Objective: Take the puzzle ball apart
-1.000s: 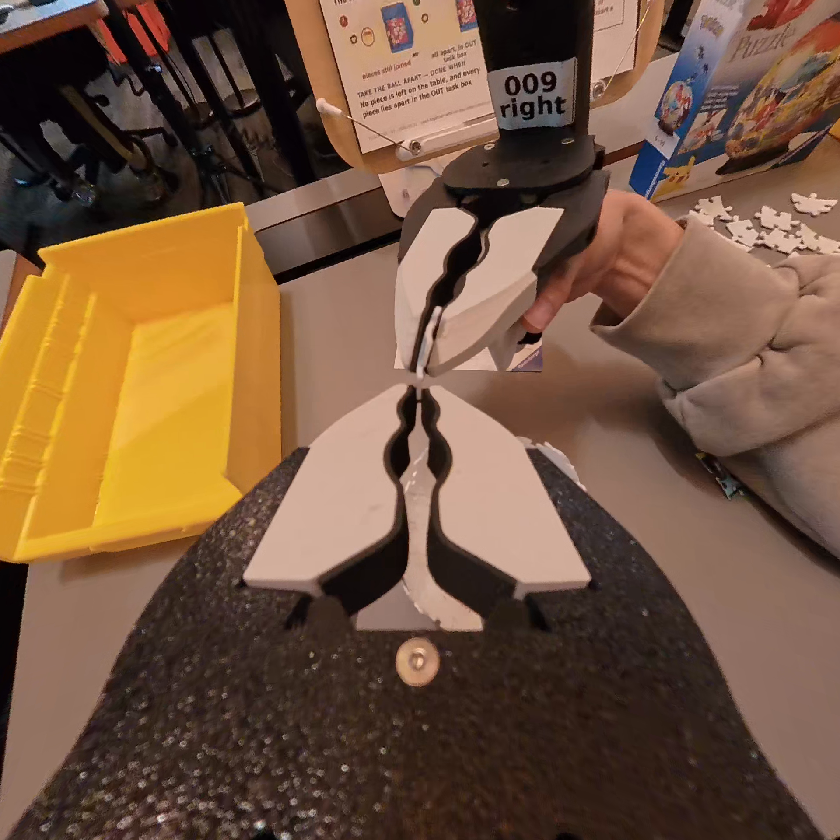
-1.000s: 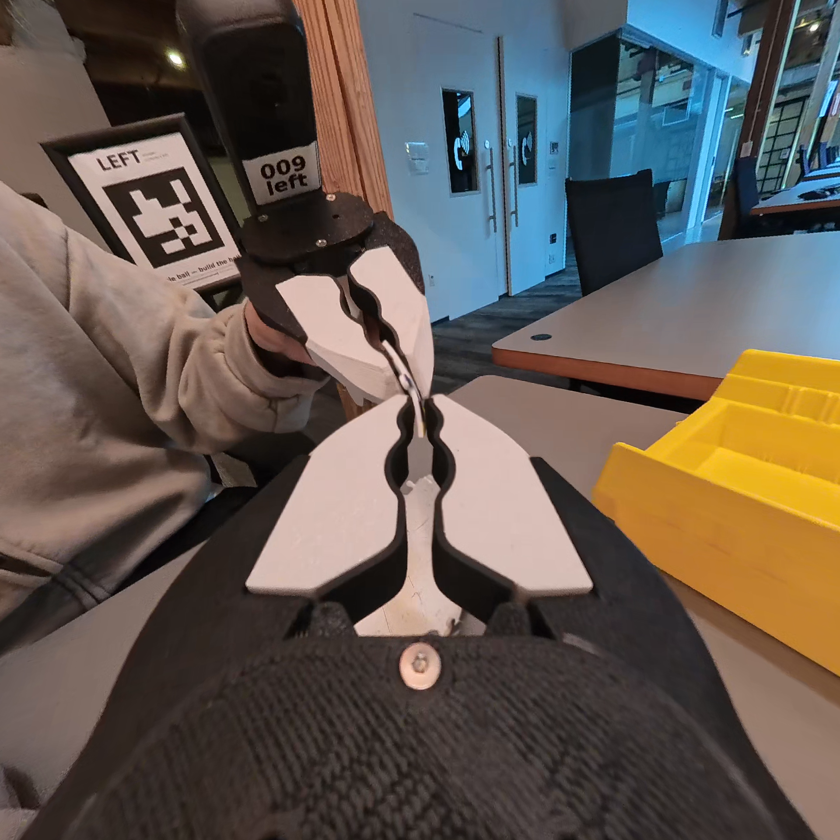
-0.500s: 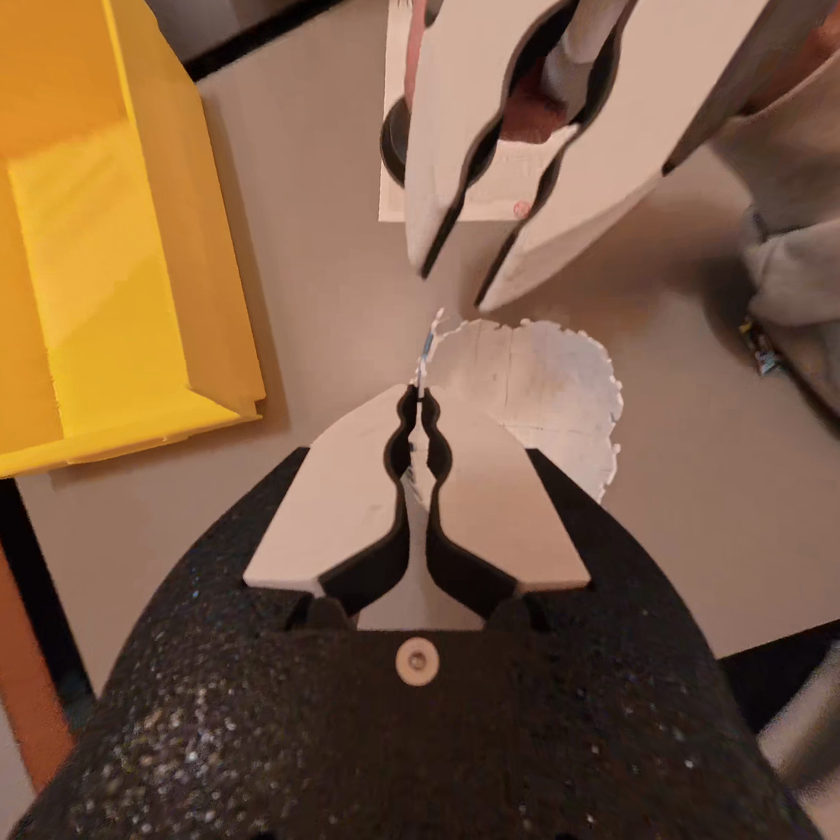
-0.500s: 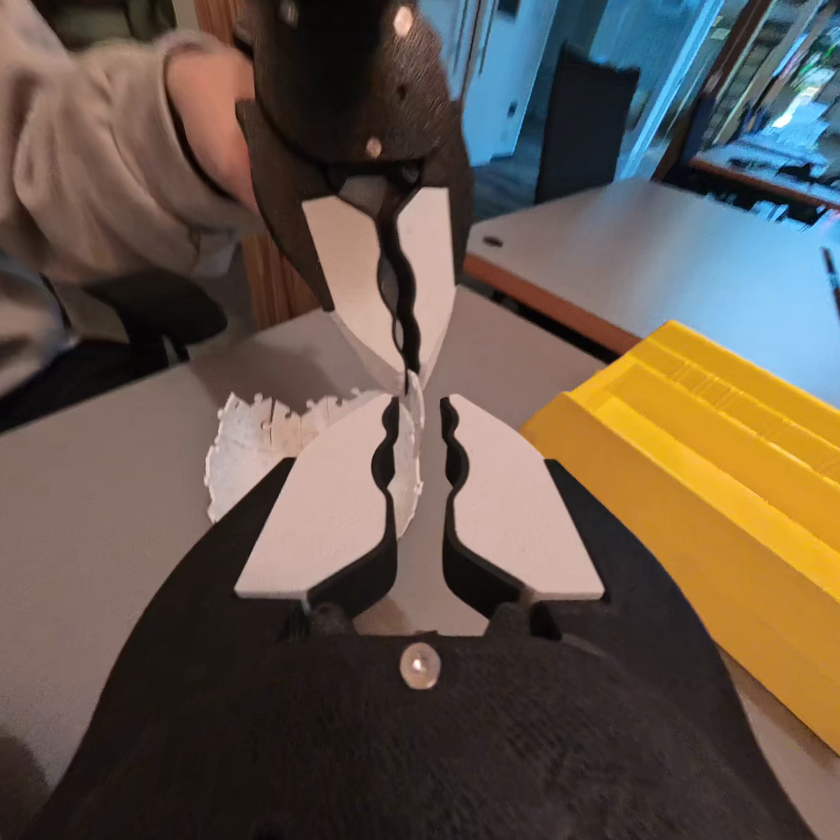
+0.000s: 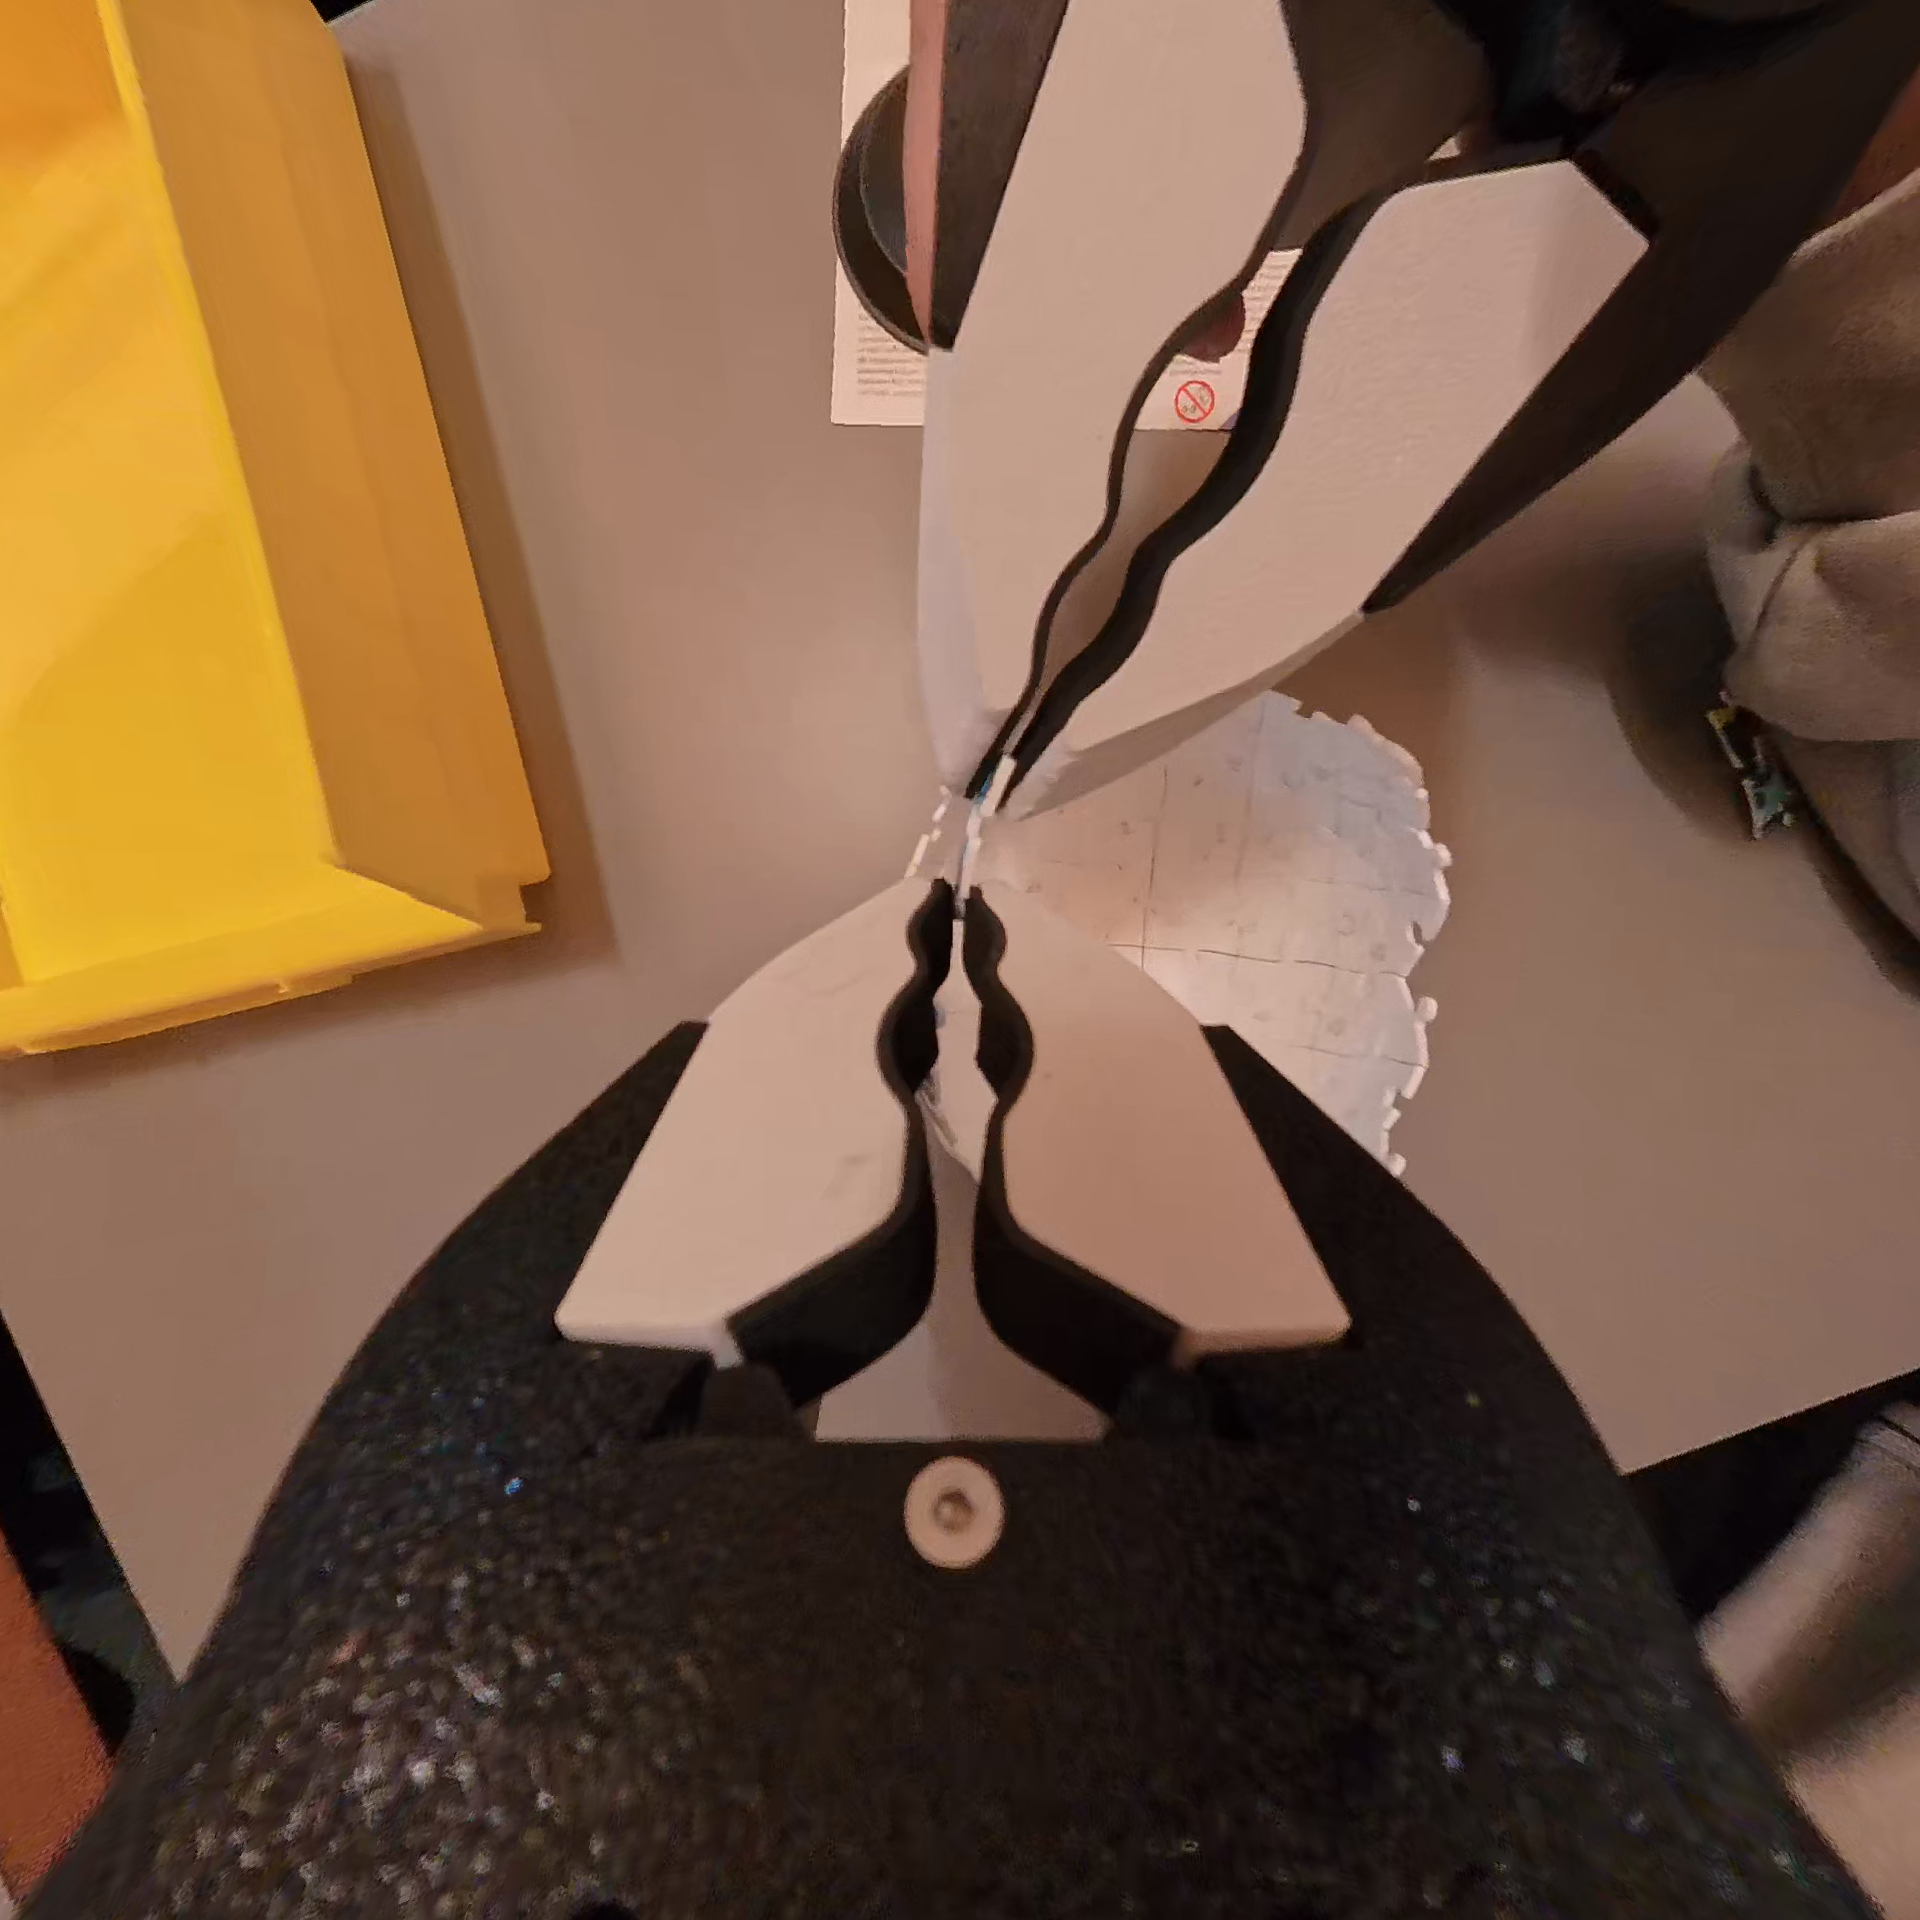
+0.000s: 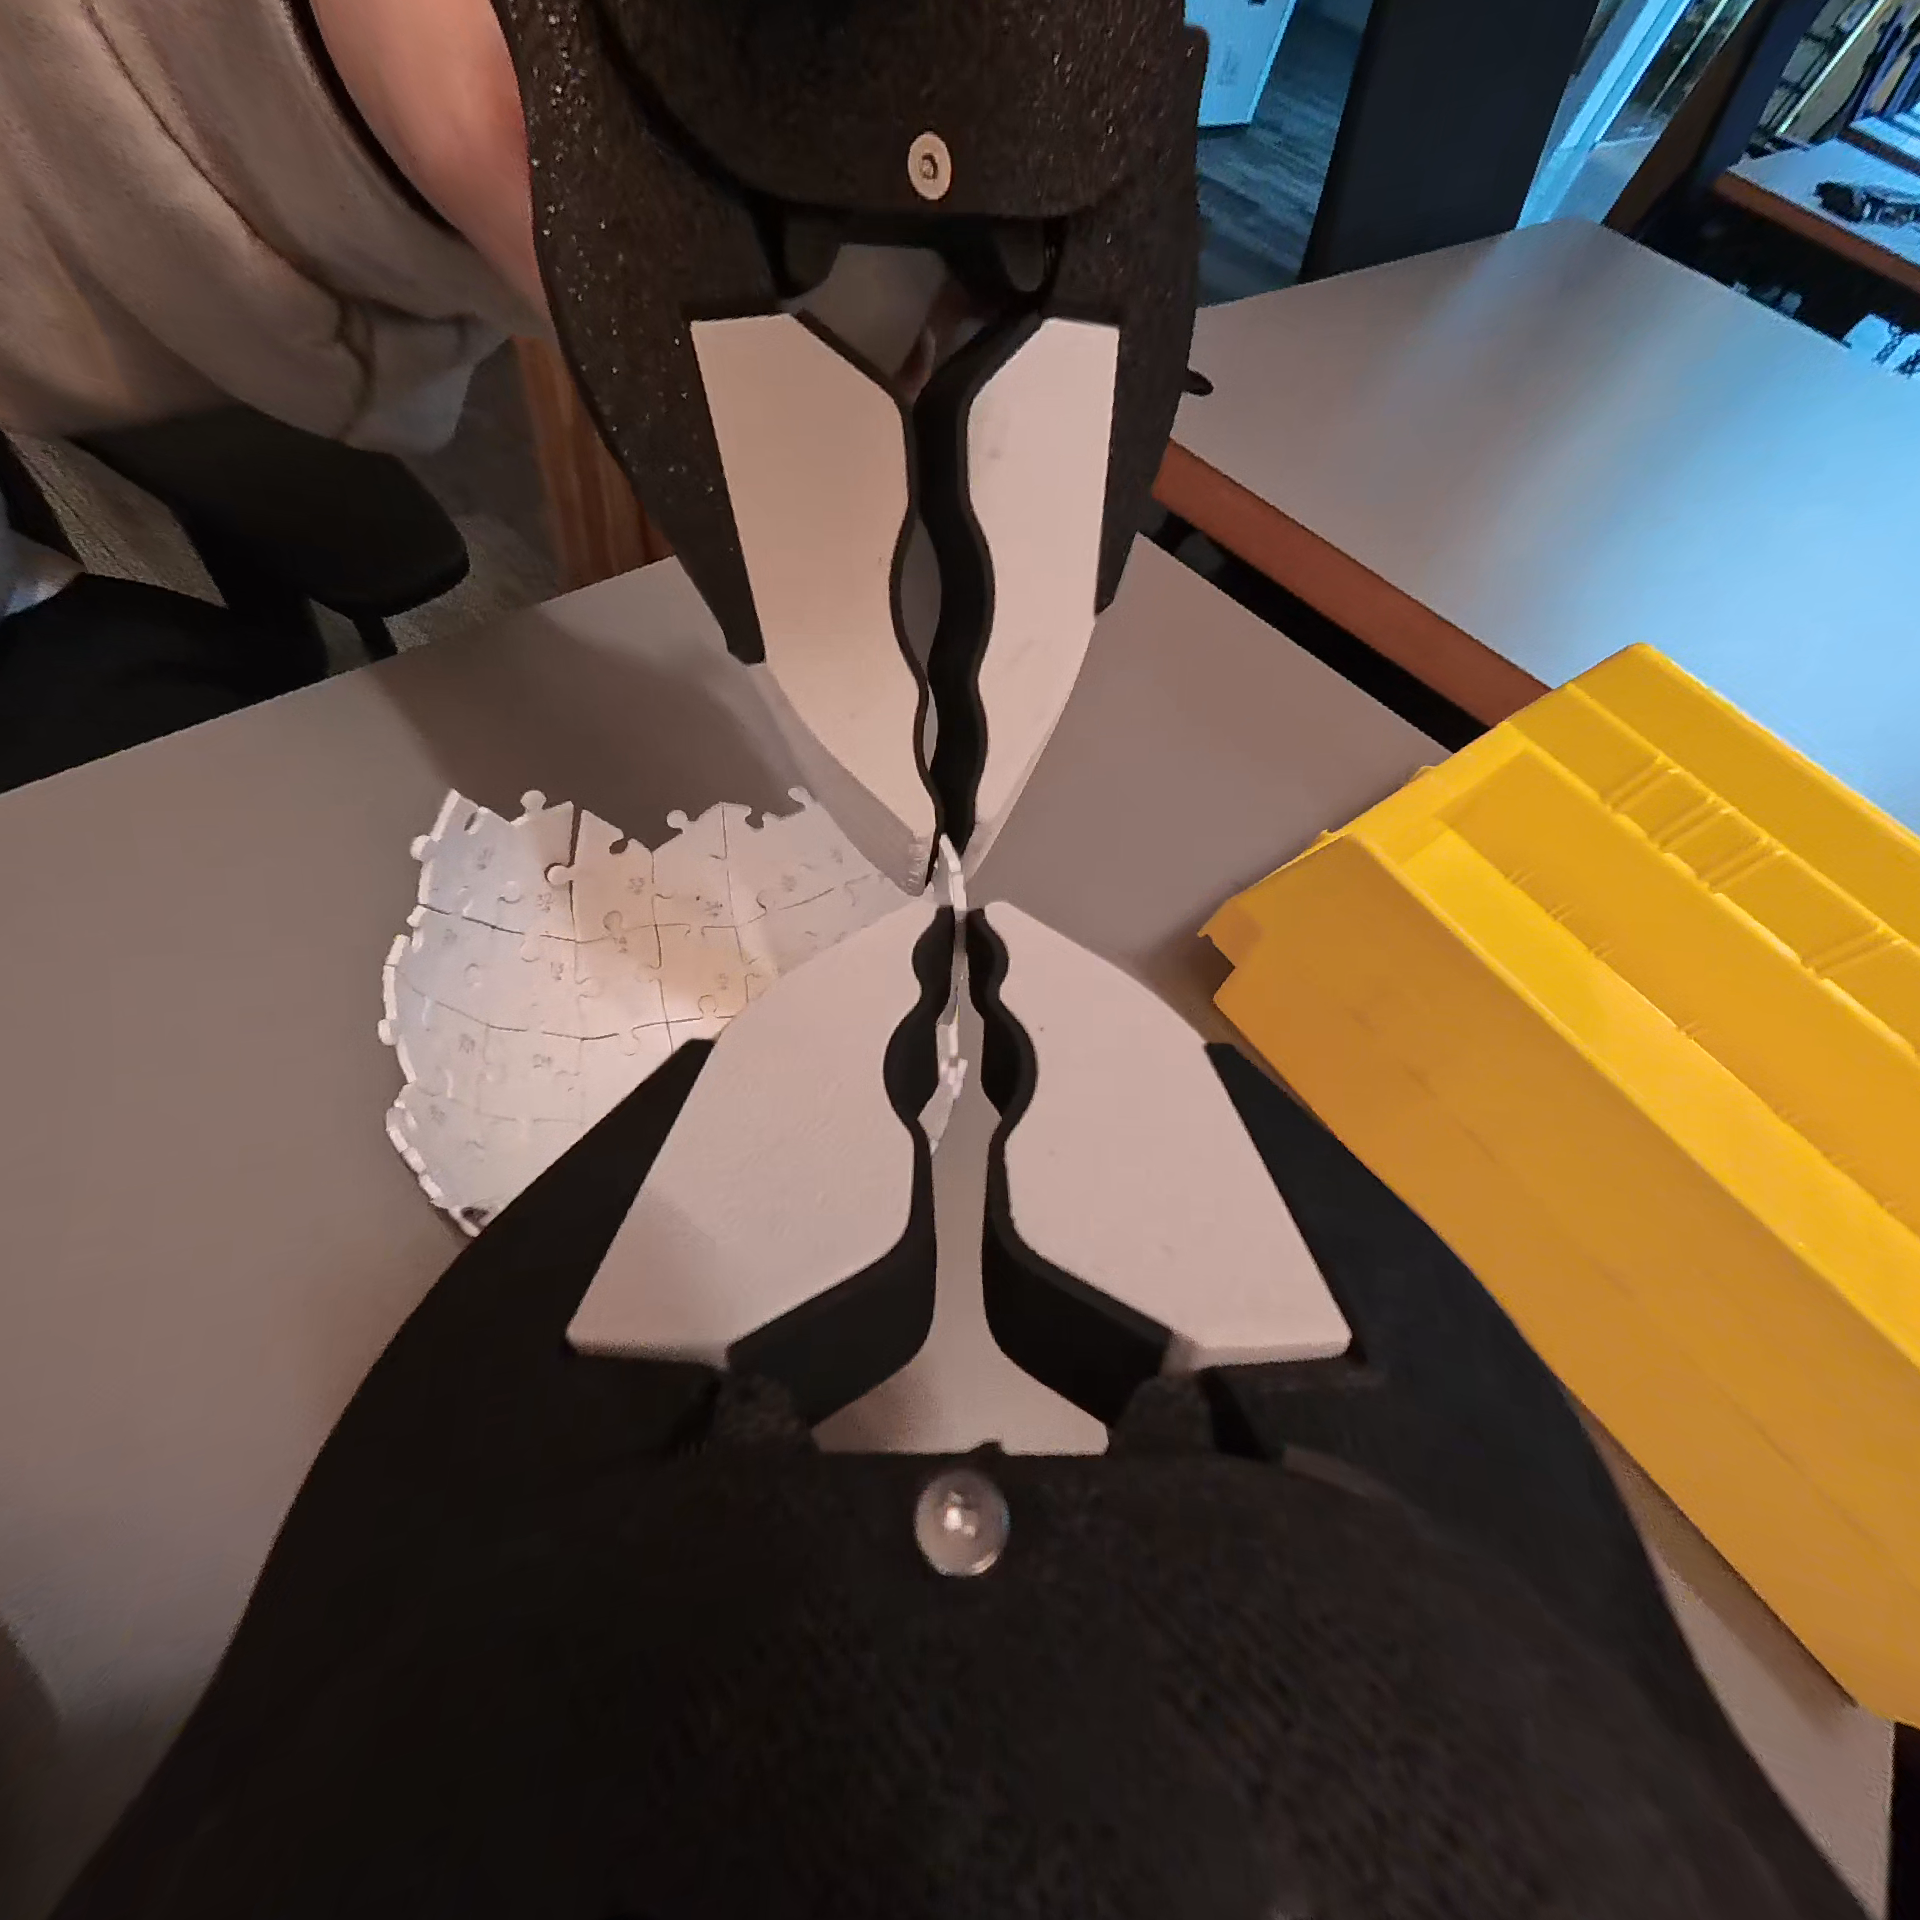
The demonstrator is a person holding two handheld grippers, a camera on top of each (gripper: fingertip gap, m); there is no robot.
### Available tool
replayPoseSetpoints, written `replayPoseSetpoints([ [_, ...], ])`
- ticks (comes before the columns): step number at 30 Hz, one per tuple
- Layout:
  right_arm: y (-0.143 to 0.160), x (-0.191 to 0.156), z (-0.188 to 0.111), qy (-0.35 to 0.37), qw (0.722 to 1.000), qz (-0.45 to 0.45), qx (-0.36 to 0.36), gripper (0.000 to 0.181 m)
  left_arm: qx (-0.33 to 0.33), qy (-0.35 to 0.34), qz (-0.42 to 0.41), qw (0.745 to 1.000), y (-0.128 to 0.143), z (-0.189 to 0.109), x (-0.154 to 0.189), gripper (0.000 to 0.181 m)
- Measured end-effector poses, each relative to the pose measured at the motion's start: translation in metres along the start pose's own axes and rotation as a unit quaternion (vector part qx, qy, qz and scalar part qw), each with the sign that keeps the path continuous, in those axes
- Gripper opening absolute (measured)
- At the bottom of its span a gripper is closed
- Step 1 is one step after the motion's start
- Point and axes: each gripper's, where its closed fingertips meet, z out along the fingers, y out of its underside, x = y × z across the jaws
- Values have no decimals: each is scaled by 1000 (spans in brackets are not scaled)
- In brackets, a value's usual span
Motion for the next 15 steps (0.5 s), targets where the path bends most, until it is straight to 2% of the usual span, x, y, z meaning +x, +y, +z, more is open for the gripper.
replayPoseSetpoints([
  [15, 23, 2, 15, 6, 998, -19, -65, 3, -36, -43, 9, 998, 12, 9, -9, 1],
])
